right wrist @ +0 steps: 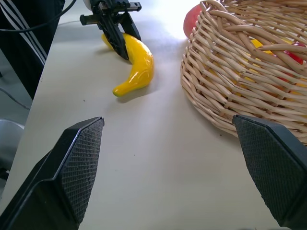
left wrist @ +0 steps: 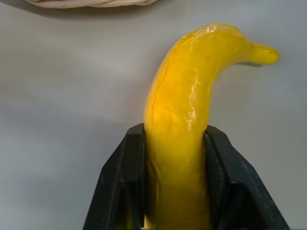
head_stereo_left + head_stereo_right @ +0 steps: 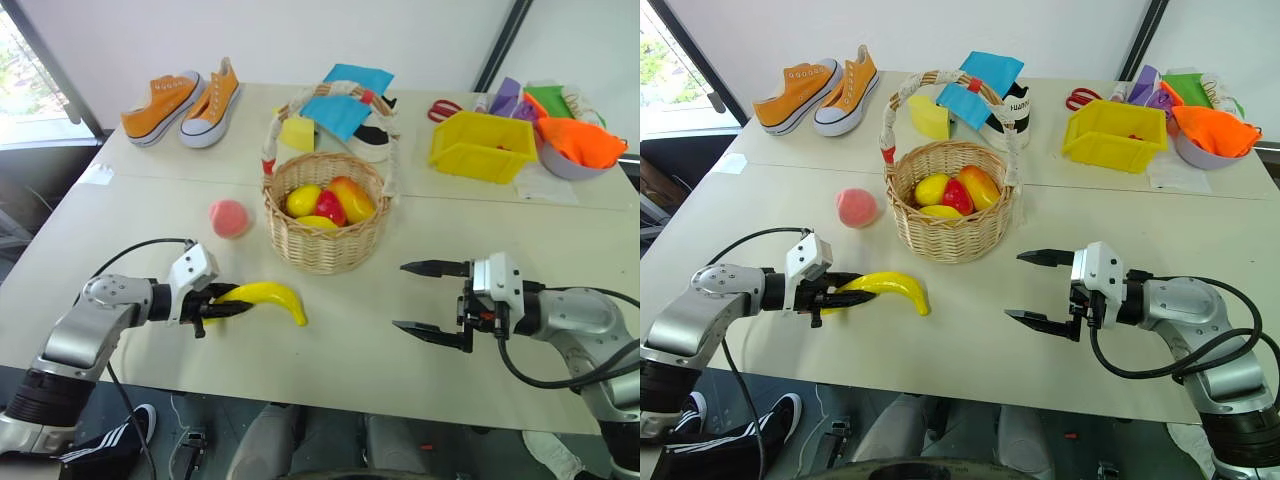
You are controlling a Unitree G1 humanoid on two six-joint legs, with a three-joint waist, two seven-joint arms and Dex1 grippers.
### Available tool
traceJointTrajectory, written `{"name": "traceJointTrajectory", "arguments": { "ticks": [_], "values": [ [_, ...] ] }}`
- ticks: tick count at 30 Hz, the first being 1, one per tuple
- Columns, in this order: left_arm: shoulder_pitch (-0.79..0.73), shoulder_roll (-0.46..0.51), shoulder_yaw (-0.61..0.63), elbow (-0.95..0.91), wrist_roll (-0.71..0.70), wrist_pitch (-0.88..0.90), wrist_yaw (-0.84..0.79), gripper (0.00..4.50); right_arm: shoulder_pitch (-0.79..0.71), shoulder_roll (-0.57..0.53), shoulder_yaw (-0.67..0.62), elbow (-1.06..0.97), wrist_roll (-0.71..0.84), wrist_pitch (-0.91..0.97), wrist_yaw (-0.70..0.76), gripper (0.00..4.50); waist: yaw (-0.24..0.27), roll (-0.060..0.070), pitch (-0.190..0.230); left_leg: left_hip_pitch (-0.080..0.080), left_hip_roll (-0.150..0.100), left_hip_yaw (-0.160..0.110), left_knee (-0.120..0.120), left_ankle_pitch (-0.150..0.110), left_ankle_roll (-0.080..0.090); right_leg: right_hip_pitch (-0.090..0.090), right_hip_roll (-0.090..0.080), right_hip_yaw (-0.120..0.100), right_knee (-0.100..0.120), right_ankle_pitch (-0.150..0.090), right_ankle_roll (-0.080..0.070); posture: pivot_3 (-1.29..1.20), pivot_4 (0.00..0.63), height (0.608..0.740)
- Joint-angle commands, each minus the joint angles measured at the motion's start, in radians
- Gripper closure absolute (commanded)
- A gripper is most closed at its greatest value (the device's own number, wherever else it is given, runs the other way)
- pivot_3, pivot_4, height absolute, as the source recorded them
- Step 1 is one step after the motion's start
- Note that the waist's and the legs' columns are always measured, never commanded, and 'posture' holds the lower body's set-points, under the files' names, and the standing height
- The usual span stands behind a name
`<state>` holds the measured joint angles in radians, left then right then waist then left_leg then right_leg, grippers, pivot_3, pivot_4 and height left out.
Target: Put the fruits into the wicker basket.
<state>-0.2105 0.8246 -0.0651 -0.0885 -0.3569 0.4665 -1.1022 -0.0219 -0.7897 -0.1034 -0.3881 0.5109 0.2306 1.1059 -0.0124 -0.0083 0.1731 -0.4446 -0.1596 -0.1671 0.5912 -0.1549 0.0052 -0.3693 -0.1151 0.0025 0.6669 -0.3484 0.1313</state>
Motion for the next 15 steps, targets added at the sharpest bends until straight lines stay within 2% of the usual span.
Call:
{"name": "traceJointTrajectory", "arguments": {
  "ticks": [1,3,7,9,11,15],
  "values": [
    [0.000,0.001,0.019,0.007,0.009,-0.017,0.006,3.54,-0.016,0.006,-0.009,-0.003,-0.005,-0.024,-0.004,0.00,0.000,0.000,0.000,0.000,0.000,0.000,0.000,0.000,0.000,0.000,0.000,0.000,0.000,0.000,0.000,0.00,0.150,0.740],
    [0.012,-0.020,0.051,-0.008,-0.012,-0.057,0.012,3.54,-0.017,0.008,-0.012,0.001,-0.009,-0.028,-0.009,0.00,0.000,0.000,0.000,0.000,0.000,0.000,0.000,0.000,0.000,0.000,0.000,0.000,0.000,0.000,0.000,0.00,0.150,0.740],
    [-0.014,-0.103,0.207,-0.075,-0.282,0.114,0.028,3.54,-0.013,0.006,-0.036,0.020,-0.012,-0.040,-0.017,0.00,0.001,0.000,0.000,0.000,0.000,0.000,0.000,0.000,0.000,0.000,0.000,0.000,0.000,0.000,0.000,0.00,0.150,0.740],
    [-0.050,-0.119,0.265,-0.106,-0.363,0.178,0.068,3.54,-0.015,0.013,-0.050,0.029,-0.003,-0.041,-0.031,0.00,0.002,-0.001,0.000,0.000,0.000,0.000,0.001,0.000,0.000,0.000,0.000,0.000,0.000,0.000,0.000,0.00,0.150,0.740],
    [-0.106,-0.134,0.284,-0.109,-0.395,0.232,0.136,3.54,-0.031,0.033,-0.063,0.041,0.010,-0.037,-0.060,0.00,0.002,-0.001,0.000,0.000,0.000,-0.001,0.001,0.000,0.000,0.000,0.000,-0.001,0.001,0.000,0.000,0.00,0.150,0.740],
    [-0.223,-0.205,0.283,-0.127,-0.369,0.215,0.277,3.54,-0.078,0.089,-0.078,0.066,0.023,-0.033,-0.117,0.00,-0.002,-0.001,0.000,0.001,0.000,0.000,0.003,0.000,0.000,0.003,0.000,0.000,0.001,0.000,0.001,0.00,0.150,0.740]
  ]
}}
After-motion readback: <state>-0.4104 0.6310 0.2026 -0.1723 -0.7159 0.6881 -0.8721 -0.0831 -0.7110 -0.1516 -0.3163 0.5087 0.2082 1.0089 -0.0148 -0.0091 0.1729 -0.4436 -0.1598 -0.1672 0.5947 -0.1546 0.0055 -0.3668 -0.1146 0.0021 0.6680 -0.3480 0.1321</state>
